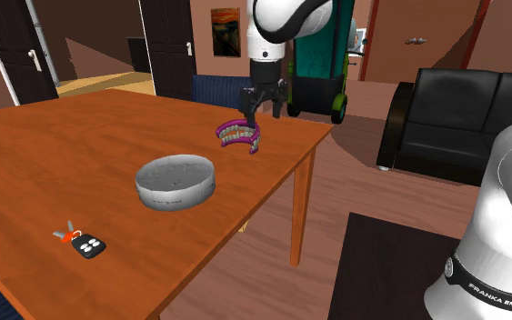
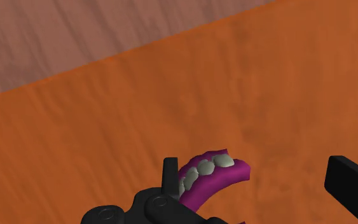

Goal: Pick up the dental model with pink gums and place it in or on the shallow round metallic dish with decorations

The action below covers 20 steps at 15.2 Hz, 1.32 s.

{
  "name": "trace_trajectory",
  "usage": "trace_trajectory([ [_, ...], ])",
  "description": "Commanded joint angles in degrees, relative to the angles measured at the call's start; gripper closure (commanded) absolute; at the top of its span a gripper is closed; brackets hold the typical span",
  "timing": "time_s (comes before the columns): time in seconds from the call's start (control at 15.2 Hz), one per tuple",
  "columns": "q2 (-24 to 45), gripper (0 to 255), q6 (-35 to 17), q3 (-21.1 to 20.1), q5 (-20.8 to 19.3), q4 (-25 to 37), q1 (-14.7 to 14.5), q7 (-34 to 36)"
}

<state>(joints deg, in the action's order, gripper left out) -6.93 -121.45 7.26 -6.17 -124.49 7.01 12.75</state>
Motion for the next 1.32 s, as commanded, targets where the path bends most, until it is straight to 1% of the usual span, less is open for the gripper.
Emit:
trace_trajectory([
  [0.0, 3.7, 0, -1.6, 0.5, -1.1, 2.5, 0.6, 0.9],
  [0.33, 12.9, 0, -3.8, 2.0, -3.1, 10.6, 2.2, 2.8],
  [0.4, 13.2, 0, -3.8, 2.1, -3.1, 10.9, 2.2, 2.8],
  [0.86, 16.3, 0, -9.0, 2.4, -3.0, 8.8, 2.7, 2.7],
  [1.25, 16.3, 0, -9.0, 2.4, -3.0, 8.8, 2.7, 2.7],
])
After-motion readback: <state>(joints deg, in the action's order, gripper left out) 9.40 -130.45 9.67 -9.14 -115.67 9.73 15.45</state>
